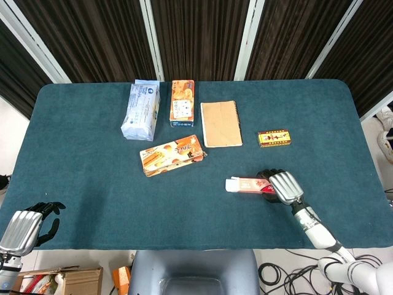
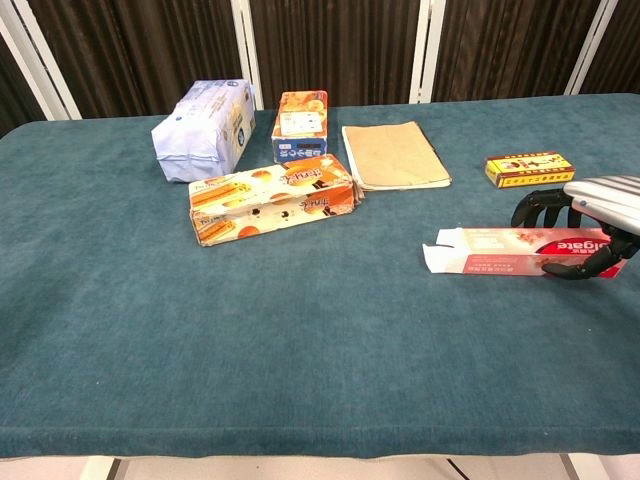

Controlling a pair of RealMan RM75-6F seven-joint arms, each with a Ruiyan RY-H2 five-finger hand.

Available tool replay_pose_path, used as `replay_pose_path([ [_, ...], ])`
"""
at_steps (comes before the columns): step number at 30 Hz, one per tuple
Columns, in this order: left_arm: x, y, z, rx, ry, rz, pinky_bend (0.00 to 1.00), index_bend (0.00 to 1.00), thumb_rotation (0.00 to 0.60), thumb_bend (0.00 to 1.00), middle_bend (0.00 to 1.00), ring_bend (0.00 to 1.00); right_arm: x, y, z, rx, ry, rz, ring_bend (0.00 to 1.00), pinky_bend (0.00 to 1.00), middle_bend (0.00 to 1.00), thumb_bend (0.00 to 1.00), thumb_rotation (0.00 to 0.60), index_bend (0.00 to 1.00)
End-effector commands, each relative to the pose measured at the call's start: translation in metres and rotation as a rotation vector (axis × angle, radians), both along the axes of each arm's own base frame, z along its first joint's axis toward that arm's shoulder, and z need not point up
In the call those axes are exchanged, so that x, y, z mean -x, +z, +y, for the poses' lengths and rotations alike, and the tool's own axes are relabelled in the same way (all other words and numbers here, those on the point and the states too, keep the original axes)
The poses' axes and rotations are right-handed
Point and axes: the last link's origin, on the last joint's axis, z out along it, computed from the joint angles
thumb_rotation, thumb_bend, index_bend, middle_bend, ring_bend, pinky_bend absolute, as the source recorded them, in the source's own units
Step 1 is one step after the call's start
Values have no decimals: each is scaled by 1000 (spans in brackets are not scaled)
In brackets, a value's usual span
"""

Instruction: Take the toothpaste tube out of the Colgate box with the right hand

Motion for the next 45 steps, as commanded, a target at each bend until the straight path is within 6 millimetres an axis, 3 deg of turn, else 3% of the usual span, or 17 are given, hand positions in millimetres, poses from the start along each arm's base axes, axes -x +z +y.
replay_pose_path([
  [1,0,0,0,-1,-1,0,615,412,600,509,495,431,0,0,0,-1,0,0,309,422,328,236,600,334],
  [19,0,1,-2,-3,1,3,616,413,600,510,495,432,2,-2,1,2,1,10,318,423,329,236,600,346],
  [25,0,2,-2,-7,3,3,616,413,600,511,495,432,3,-4,-1,13,12,28,389,481,372,238,600,387],
  [30,0,2,-2,-5,5,4,616,413,600,510,495,431,2,-3,-1,11,32,52,424,510,416,297,600,457],
  [35,0,2,-3,-7,5,2,616,413,600,510,495,432,-7,5,-1,24,88,79,426,510,425,306,600,523],
  [45,0,3,-3,-9,6,-1,616,413,600,510,495,432,-44,39,-3,86,302,222,426,510,431,306,600,522],
])
